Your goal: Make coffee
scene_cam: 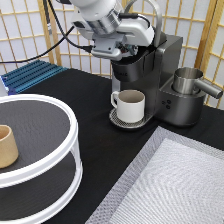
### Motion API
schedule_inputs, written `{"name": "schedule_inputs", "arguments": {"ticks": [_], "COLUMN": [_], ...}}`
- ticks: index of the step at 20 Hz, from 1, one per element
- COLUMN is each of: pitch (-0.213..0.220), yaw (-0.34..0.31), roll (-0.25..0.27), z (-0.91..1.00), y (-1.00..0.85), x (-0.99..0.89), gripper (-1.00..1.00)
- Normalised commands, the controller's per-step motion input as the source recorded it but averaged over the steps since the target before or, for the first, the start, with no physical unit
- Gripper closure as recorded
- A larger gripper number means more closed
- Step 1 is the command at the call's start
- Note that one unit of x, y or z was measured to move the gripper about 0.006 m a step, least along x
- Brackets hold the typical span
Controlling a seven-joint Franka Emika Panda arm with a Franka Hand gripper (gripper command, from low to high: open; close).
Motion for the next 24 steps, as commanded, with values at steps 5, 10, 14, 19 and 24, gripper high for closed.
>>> {"name": "schedule_inputs", "arguments": {"ticks": [5, 10, 14, 19, 24], "pitch": [0.011, 0.000, 0.000, 0.037, 0.010], "yaw": [-0.033, -0.055, -0.077, -0.096, -0.091], "roll": [-0.090, -0.033, 0.013, 0.040, -0.003], "z": [0.31, 0.32, 0.07, 0.28, 1.00], "y": [0.17, -0.16, -0.63, -0.66, 0.20], "x": [0.01, -0.02, -0.18, -0.36, -0.25], "gripper": [-1.00, -1.00, -1.00, -1.00, -1.00]}}
